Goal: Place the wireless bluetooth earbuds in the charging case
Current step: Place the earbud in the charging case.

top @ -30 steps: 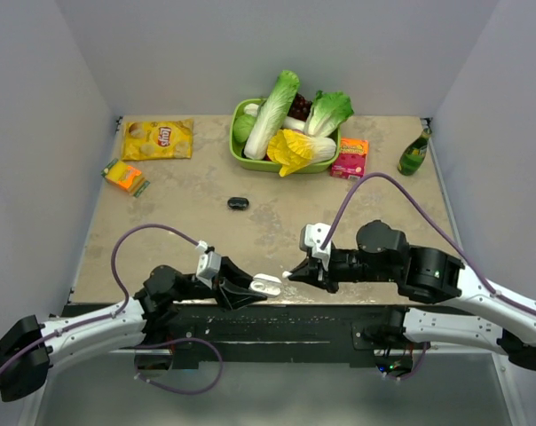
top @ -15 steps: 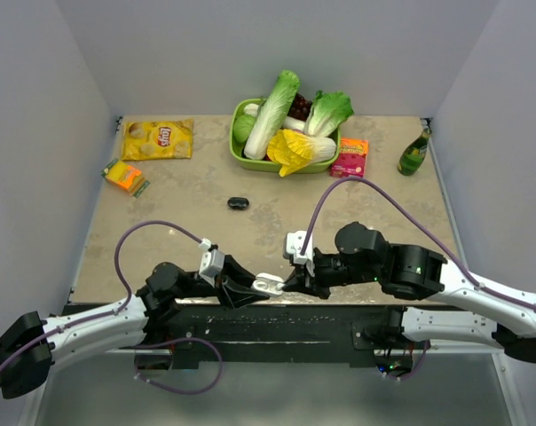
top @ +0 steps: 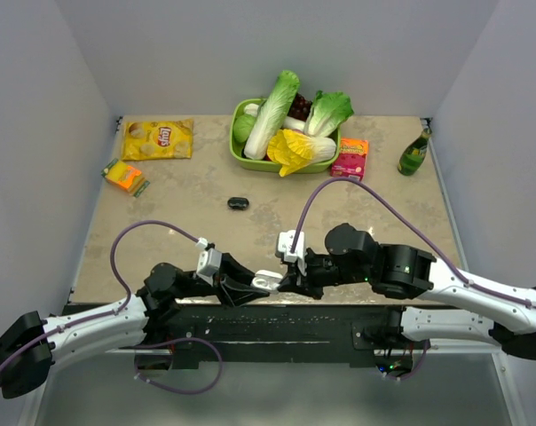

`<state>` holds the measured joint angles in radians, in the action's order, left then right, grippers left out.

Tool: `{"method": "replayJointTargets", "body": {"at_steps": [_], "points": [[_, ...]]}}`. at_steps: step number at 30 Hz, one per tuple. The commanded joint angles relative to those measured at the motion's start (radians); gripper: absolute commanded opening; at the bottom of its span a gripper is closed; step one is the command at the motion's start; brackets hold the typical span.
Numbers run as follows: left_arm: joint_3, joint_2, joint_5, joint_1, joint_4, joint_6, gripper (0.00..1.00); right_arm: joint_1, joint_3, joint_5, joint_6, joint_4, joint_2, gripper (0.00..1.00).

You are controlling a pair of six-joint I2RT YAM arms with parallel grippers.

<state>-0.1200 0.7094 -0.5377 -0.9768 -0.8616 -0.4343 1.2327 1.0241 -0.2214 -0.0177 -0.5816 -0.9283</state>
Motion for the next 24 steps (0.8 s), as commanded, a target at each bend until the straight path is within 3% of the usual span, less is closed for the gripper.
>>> {"method": "replayJointTargets", "body": {"at_steps": [1,24], "points": [[-0.018,0.001,0.005,-0.003,-0.083,-0.009,0.00,0.010,0.004,0.043,0.010,0.028,-0.003,0.00],[0.002,-0.007,0.004,-0.005,-0.126,-0.024,0.00,0.027,0.018,0.136,0.030,-0.007,-0.053,0.00]]}}
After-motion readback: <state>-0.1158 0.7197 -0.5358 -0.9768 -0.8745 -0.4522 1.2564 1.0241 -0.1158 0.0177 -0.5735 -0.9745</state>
